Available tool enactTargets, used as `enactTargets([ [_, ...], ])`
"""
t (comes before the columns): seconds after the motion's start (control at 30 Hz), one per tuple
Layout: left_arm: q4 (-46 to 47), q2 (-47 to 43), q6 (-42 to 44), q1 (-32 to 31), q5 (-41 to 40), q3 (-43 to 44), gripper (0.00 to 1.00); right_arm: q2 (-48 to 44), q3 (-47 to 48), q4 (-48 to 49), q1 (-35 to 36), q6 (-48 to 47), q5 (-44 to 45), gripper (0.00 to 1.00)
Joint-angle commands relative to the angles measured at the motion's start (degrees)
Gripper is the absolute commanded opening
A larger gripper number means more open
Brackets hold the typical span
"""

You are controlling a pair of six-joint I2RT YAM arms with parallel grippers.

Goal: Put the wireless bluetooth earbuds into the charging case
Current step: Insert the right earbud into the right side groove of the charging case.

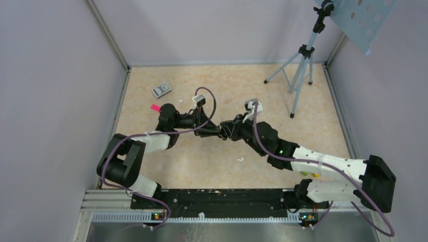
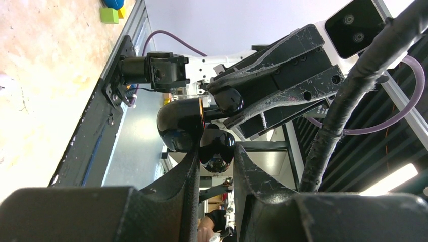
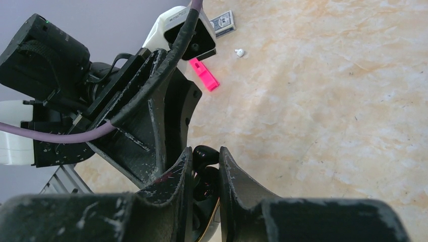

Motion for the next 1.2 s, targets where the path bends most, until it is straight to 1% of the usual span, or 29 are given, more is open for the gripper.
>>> enactTargets([
  [0.0,2.1,-1.6,0.7,-0.2,-0.7,1.1,0.0,0.5,-0.7,2.4,0.5,0.4,-0.8,0.01],
  [0.4,3.7,-1.0,-0.6,-0.1,-0.9,1.7,0.0,-0.8,-2.4,2.9,1.2,0.3,0.3,0.0],
  [0.67,8.7,0.5,-4.1,-0.1,-1.6,1.6,0.0,-1.7,-3.4,2.6,2.3,0.9,1.6,0.0],
  [0.7,8.8,0.5,-4.3,-0.1,-1.5,1.6,0.0,-1.7,-3.5,2.5,2.4,1.0,1.6,0.03],
  [0.83,8.8,0.6,-4.2,-0.1,-1.3,1.5,0.0,-1.7,-3.0,1.7,2.6,1.7,1.6,0.27],
  [0.9,8.8,0.7,-4.2,0.0,-1.2,1.3,0.0,-2.0,-2.2,1.0,2.6,1.6,1.6,0.35],
  [1.0,8.2,0.8,-3.5,-0.1,-0.8,1.2,0.0,-2.7,-0.7,0.2,2.6,1.0,1.6,0.39],
  [1.07,4.3,0.9,-0.9,0.0,0.9,2.0,0.0,-3.3,1.1,-0.4,2.6,-0.1,0.6,0.4],
  [1.13,-2.8,0.1,4.1,0.0,1.8,2.9,0.0,-3.6,2.6,-2.0,2.6,-0.4,0.5,0.41],
  [1.17,-8.9,-0.6,7.4,-0.1,1.9,3.5,0.0,-3.9,2.9,-2.6,2.6,-0.6,0.6,0.42],
])
